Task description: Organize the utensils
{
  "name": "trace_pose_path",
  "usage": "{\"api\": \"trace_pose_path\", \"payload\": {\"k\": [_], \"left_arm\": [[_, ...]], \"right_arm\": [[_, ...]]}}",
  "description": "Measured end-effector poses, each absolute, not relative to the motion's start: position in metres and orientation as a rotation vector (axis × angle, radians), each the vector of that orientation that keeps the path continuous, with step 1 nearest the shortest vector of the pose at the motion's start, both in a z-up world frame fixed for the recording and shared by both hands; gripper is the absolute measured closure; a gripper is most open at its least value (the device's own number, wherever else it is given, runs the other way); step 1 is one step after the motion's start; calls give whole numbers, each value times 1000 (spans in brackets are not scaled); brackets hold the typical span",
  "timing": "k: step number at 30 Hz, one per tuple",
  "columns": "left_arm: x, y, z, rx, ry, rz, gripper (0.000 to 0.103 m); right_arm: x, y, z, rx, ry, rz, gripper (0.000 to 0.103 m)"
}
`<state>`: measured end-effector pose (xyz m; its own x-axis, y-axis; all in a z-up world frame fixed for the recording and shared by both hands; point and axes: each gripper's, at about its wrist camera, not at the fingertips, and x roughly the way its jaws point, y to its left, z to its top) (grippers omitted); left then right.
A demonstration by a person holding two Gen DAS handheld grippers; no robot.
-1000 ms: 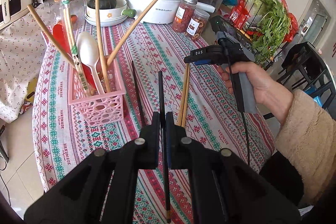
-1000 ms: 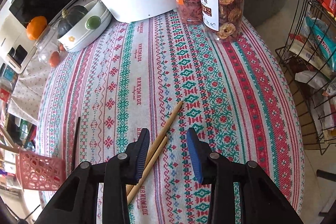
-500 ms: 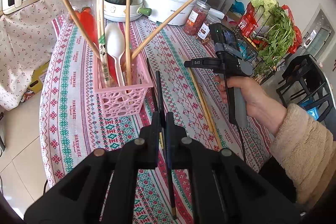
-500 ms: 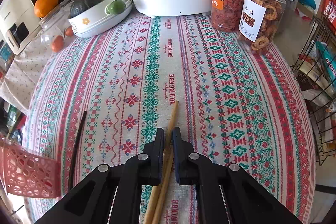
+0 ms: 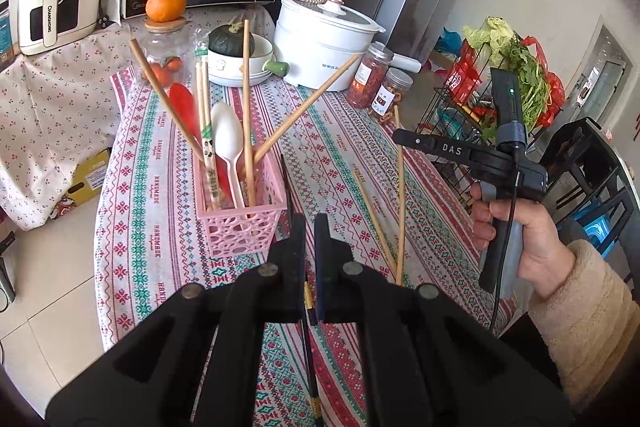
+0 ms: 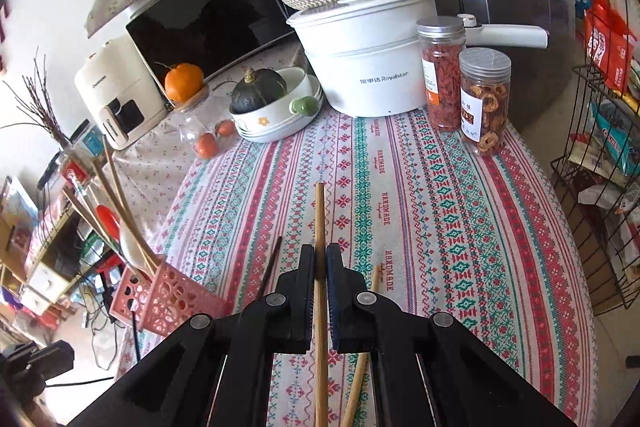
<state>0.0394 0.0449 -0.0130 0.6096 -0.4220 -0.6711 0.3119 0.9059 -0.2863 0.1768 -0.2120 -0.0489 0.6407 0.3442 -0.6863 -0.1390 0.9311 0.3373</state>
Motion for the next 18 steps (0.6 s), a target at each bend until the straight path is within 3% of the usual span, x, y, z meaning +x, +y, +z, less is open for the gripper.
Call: {"api": "trace_pose_path", "payload": {"k": [6, 8, 10, 12, 16, 18], "left_arm": [[42, 36, -22, -123, 869, -453, 98], [45, 29, -35, -107, 916, -447, 93], [49, 22, -52, -111, 975, -455, 66], [54, 17, -70, -123, 1035, -446, 52], [69, 12, -106, -115, 1157, -389, 52], [76, 12, -120, -130, 1190, -357, 62]], "right_arm": [[136, -221, -18, 286, 752, 316, 97], [129, -222, -12, 297, 744, 324, 97], [124, -223, -9, 305, 744, 327, 97], [121, -225, -7, 312, 741, 331, 97], [119, -230, -7, 315, 738, 330, 97], [119, -232, -7, 320, 740, 331, 97]]}}
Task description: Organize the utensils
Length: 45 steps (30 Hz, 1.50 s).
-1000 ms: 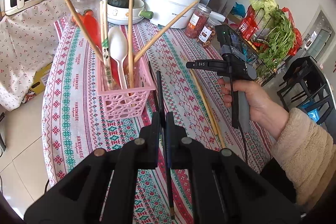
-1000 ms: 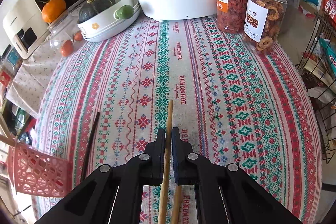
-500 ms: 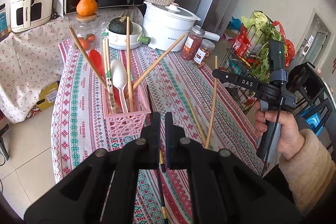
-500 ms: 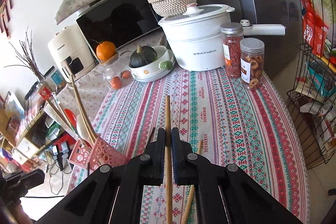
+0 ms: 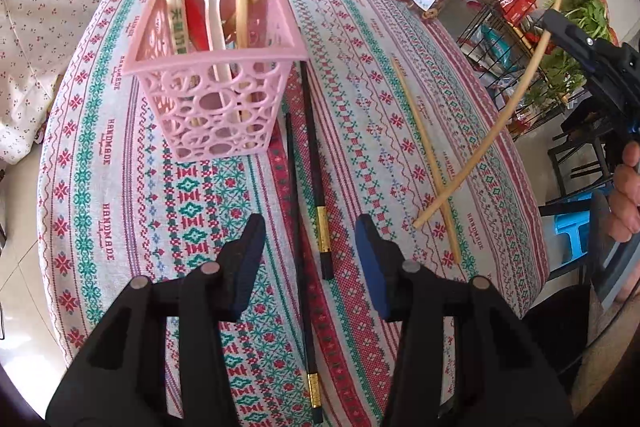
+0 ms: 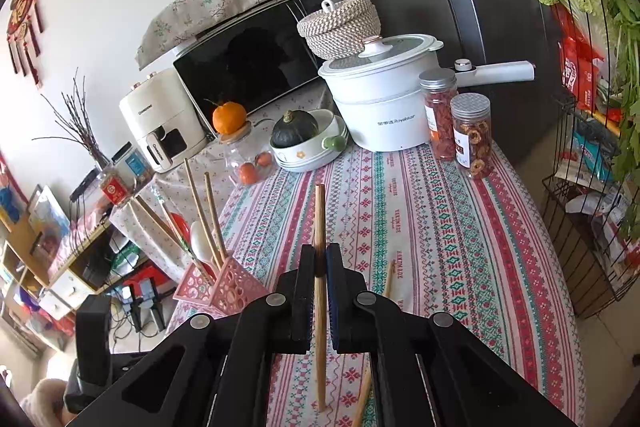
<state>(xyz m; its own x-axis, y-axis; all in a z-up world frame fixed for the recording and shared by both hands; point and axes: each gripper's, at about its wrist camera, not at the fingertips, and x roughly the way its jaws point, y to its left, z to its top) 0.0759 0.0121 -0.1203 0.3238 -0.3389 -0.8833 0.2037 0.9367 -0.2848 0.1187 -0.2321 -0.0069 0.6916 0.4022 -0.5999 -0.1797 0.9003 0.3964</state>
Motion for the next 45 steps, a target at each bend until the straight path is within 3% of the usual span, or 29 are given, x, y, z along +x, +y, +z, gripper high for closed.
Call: {"api": "trace_pose_path", "payload": {"k": [1, 8, 10, 15, 28, 45], "left_arm": [[80, 11, -126, -133, 1203, -349, 69], [90, -6, -144, -74, 1232, -299, 78], [92, -7, -144, -15, 1234, -253, 96], [81, -8, -132, -5, 1190, -275, 97], [0, 34, -16, -6, 817, -375, 97], [26, 57, 75, -84, 428, -257, 97]], "right_arm": [[119, -233, -7, 322, 740, 333, 97], [118, -230, -7, 299, 744, 342, 97], [117, -229, -6, 290, 742, 347, 97], [110, -224, 2, 268, 725, 369, 97], [65, -194, 64, 126, 561, 451, 97], [74, -164, 122, 249, 399, 541, 97]]}}
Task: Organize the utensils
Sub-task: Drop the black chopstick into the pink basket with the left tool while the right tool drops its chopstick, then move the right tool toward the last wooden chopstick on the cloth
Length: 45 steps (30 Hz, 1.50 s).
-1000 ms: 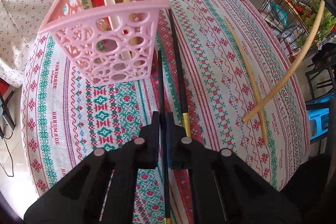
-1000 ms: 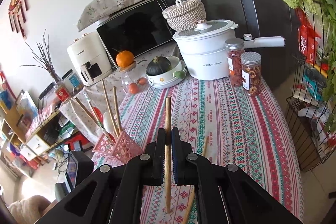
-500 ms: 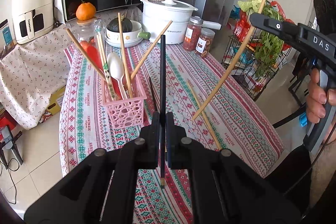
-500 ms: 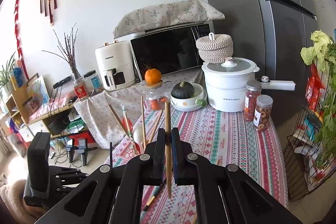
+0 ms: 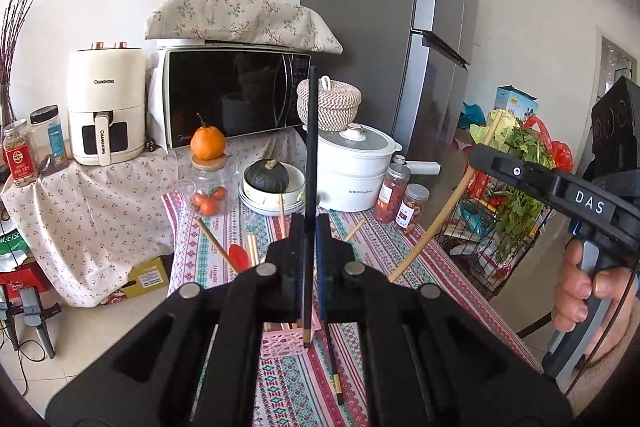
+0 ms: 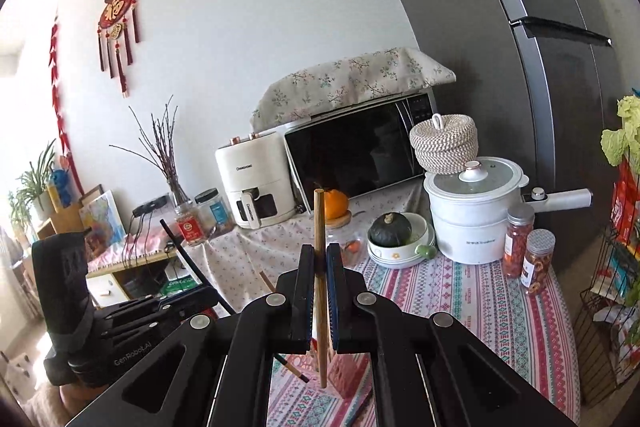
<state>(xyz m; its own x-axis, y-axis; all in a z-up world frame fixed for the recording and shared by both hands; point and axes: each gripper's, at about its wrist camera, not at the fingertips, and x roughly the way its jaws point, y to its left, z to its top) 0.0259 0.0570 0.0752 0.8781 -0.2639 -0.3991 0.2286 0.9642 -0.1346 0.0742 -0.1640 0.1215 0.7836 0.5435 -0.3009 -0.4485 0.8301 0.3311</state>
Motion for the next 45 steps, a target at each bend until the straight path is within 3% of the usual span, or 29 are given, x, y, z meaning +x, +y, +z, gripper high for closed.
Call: {"api": "trace_pose_path", "payload": {"k": [8, 23, 29, 37, 40, 45], "left_arm": [[43, 62, 68, -59, 378, -206, 97], [97, 66, 25, -106, 594, -196, 95], [92, 70, 30, -132, 576, -196, 63], [79, 75, 16, -176, 666, -206, 20], [74, 74, 4, -181, 733, -222, 14], [66, 69, -19, -181, 833, -219, 6]], "right_arm": [[102, -132, 103, 244, 417, 544, 97], [148, -110, 39, 253, 589, 518, 95], [147, -129, 49, 290, 566, 507, 80], [138, -169, 50, 339, 594, 454, 46], [139, -185, 37, 335, 667, 427, 29], [142, -204, 6, 277, 778, 361, 17]]}}
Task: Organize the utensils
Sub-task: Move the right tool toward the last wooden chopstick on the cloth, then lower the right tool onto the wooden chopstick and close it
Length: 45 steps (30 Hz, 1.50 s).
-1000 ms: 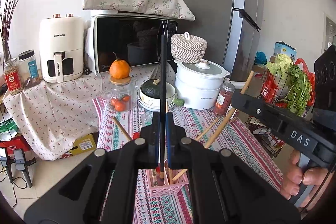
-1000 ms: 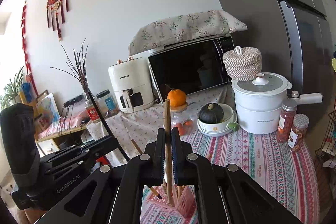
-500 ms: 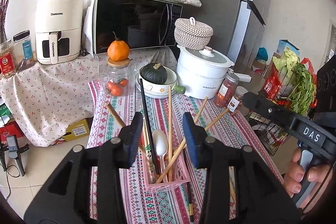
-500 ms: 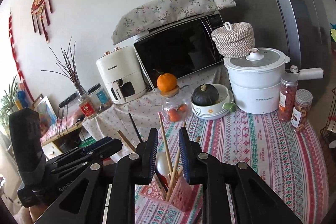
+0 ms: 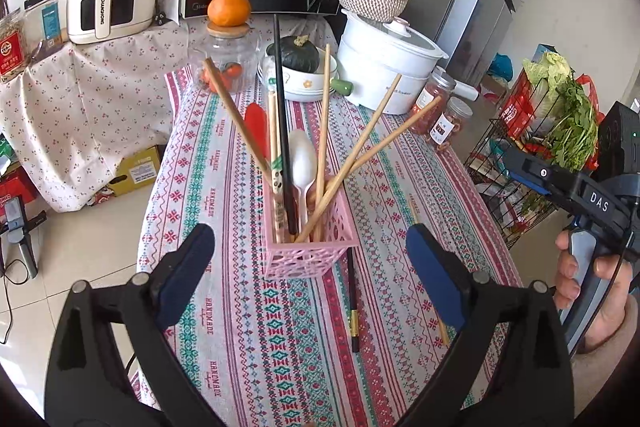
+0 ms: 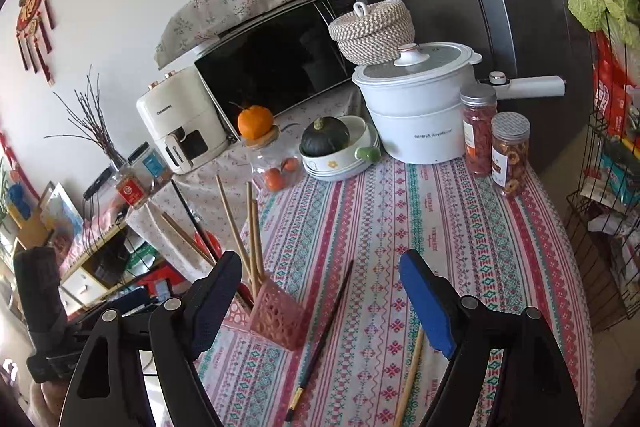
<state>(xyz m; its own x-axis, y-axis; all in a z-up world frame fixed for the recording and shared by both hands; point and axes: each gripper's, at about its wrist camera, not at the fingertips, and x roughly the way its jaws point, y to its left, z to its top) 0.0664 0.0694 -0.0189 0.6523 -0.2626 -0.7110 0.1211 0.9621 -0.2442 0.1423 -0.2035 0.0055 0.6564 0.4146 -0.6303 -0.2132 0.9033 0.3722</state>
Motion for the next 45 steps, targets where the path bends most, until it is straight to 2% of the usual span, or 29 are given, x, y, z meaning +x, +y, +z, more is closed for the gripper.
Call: {"api": "trace_pose_path", "payload": {"k": [7, 14, 35, 38, 39, 40, 41, 42, 45], "left_arm": [[62, 60, -57, -190, 987, -217, 5], [60, 50, -72, -171, 1037, -196, 5], [55, 35, -86, -93, 1077, -228, 5], [54, 29, -85, -73, 1075, -237, 5], [54, 27, -85, -64, 1074, -241, 5], [54, 24, -84, -54, 1070, -246, 5], [53, 21, -83, -45, 1067, -252, 5], [52, 18, -82, -36, 1063, -259, 5], [50, 3, -76, -5, 1037, -292, 5]], "right_arm": [[147, -220, -50, 165, 956, 220, 12], [157, -222, -98, 131, 1096, 131, 11], [189, -199, -159, -8, 1193, 57, 13], [188, -193, -157, -51, 1169, 73, 26], [188, -191, -155, -57, 1165, 84, 38], [187, -189, -153, -63, 1164, 102, 58], [186, -187, -151, -68, 1167, 128, 70], [187, -184, -151, -71, 1178, 149, 93], [186, -187, -149, -59, 1199, 157, 97]]}}
